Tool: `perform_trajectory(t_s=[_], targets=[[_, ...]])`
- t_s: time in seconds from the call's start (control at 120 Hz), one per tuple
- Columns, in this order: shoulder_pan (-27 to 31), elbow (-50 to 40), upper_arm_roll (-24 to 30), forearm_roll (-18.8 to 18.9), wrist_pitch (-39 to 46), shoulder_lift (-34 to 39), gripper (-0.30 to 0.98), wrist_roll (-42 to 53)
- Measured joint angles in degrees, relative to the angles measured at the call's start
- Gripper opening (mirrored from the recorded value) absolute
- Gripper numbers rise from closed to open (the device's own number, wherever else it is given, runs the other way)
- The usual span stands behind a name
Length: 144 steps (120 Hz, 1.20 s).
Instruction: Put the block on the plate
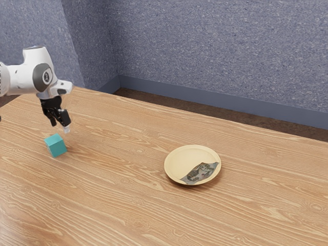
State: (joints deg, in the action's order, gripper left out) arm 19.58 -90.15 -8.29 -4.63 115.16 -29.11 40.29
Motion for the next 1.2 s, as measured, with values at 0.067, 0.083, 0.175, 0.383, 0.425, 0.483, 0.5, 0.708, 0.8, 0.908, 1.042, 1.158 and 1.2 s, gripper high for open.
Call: perform_trajectory(t_s=[0.067, 0.083, 0.175, 0.383, 0.425, 0.483, 0.5, 0.708, 0.8, 0.908, 1.042, 1.158, 1.2], targets=[[1.4, 0.2, 0.0, -0.4, 2.0, -1.6, 0.69, 3.1], [1.7, 0.4, 0.0, -0.5, 2.5, -1.9, 0.69, 3.8], [2.6, 1.0, 0.0, -0.7, 4.3, -2.8, 0.69, 7.4], [2.9, 0.6, -0.1, -0.8, 7.3, -4.0, 0.69, 13.8], [2.9, 0.5, -0.1, -0.9, 7.7, -4.1, 0.69, 14.9], [2.9, 0.4, -0.1, -1.0, 8.2, -4.4, 0.69, 16.2], [2.9, 0.4, -0.1, -1.0, 8.3, -4.5, 0.69, 16.6], [2.9, -0.4, -0.1, -1.9, 9.4, -5.2, 0.69, 20.3], [2.9, -1.2, -0.1, -2.5, 9.8, -5.2, 0.69, 21.6], [2.9, -1.9, -0.3, -3.5, 10.3, -5.3, 0.69, 22.9], [2.9, -3.1, -0.5, -4.3, 11.0, -5.3, 0.69, 24.1], [2.9, -3.4, -0.7, -4.4, 11.4, -5.5, 0.69, 25.0], [2.9, -3.7, -0.9, -4.3, 11.8, -5.5, 0.69, 25.3]])
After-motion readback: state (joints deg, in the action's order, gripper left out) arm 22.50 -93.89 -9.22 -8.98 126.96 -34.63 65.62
